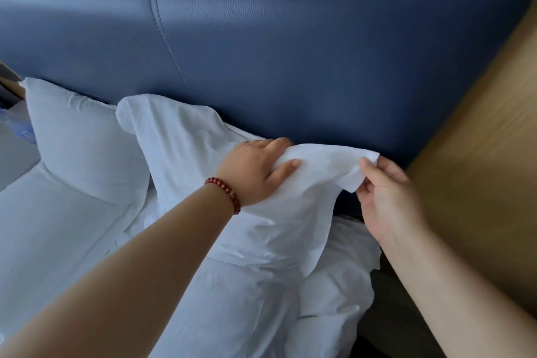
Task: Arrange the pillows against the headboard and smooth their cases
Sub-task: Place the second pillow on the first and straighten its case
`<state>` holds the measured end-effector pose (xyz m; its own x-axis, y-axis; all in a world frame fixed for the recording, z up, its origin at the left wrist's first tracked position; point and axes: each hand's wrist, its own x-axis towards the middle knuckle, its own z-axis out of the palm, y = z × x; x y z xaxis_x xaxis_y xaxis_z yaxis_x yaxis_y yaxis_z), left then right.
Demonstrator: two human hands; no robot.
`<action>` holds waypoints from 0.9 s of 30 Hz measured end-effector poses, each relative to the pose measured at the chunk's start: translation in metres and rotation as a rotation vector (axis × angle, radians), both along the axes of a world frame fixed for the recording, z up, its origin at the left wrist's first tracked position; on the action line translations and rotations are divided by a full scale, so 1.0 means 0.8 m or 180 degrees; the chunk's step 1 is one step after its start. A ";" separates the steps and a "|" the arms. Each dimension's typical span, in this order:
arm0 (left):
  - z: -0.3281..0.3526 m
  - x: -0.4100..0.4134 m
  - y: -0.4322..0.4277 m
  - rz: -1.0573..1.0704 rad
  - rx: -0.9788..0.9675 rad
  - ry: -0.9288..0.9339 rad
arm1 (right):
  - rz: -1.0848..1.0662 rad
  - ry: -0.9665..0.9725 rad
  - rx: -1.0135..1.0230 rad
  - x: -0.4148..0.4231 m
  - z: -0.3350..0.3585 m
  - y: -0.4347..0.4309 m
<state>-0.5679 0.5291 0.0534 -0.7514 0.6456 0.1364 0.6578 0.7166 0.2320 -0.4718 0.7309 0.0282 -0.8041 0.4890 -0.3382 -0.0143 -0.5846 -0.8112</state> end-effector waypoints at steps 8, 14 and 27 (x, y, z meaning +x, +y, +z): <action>-0.008 0.010 -0.006 -0.0157 0.0027 0.0228 | 0.0099 -0.1063 -0.0490 -0.010 -0.026 -0.009; 0.014 -0.005 -0.026 -0.0189 -0.0113 0.0617 | -0.0566 -0.0282 0.3514 0.029 -0.003 -0.017; 0.017 -0.081 -0.104 0.0668 -0.0260 0.1369 | 0.0235 0.0671 0.5580 -0.068 -0.024 -0.055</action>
<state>-0.6330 0.4459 0.0674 -0.7532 0.5077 0.4183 0.5210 0.8486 -0.0918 -0.5259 0.6871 0.0089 -0.7960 0.0932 0.5981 -0.2079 0.8859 -0.4147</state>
